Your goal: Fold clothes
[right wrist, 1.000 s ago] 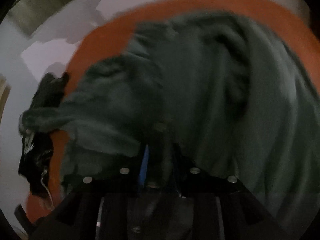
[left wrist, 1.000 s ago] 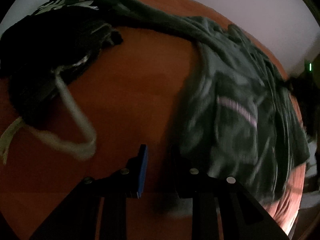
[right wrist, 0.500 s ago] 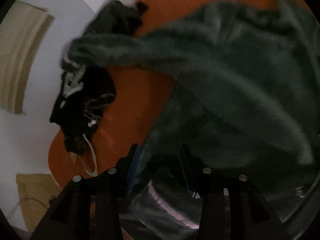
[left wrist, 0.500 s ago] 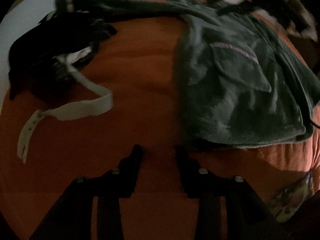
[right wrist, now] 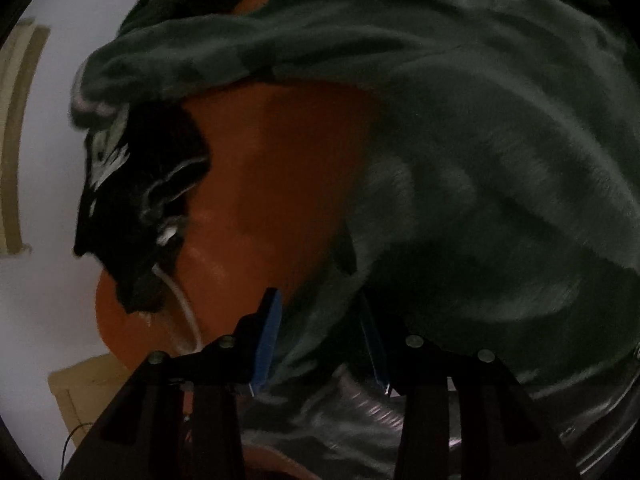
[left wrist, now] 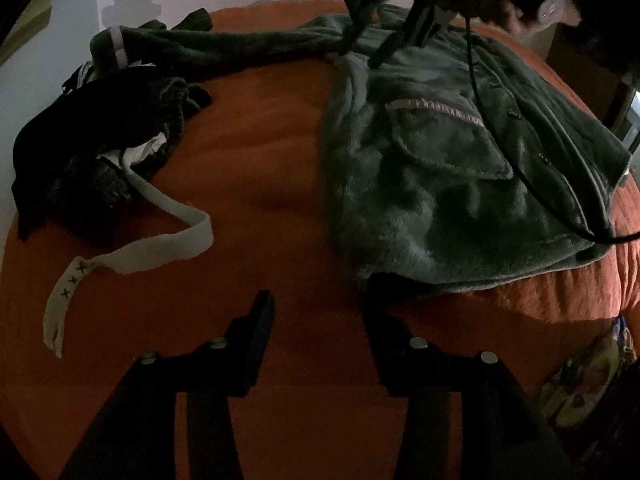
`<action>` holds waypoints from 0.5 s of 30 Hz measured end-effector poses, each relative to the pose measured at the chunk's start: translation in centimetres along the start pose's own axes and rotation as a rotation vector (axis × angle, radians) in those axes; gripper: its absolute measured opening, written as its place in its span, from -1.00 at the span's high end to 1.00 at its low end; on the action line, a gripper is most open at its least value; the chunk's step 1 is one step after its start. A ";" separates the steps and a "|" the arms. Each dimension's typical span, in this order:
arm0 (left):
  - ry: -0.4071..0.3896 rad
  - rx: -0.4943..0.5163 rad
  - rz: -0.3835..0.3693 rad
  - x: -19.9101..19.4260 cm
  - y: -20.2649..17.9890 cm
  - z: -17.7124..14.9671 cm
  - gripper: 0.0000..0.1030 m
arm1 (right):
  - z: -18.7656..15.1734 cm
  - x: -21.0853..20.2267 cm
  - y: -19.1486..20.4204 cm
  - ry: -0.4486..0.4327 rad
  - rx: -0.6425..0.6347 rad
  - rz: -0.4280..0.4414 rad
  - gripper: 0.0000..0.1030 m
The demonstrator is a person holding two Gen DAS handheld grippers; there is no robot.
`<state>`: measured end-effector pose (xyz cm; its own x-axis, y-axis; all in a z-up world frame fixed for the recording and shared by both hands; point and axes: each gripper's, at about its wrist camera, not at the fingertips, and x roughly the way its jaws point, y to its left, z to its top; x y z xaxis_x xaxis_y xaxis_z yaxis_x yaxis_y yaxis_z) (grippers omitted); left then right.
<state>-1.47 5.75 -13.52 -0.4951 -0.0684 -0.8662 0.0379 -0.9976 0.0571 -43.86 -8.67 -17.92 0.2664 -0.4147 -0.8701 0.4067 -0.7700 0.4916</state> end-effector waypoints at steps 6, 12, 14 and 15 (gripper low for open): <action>-0.019 0.025 0.037 1.4 -1.1 0.5 0.07 | 0.4 2.7 0.2 0.033 0.070 -0.072 0.22; -0.080 -0.043 0.071 1.4 -1.0 0.7 0.64 | 0.6 1.5 0.3 -0.074 0.084 -0.039 0.86; -0.098 -0.060 0.062 1.1 -1.0 0.5 0.79 | 0.6 1.1 1.2 -0.094 0.055 -0.030 0.86; -0.111 -0.059 0.068 1.0 -1.2 0.4 0.83 | 0.7 1.1 1.3 -0.095 0.056 -0.015 0.86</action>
<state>-2.37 6.86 -14.19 -0.5823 -0.1390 -0.8010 0.1243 -0.9889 0.0813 -43.63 -10.45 -18.21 0.1757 -0.4453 -0.8780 0.3601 -0.8010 0.4783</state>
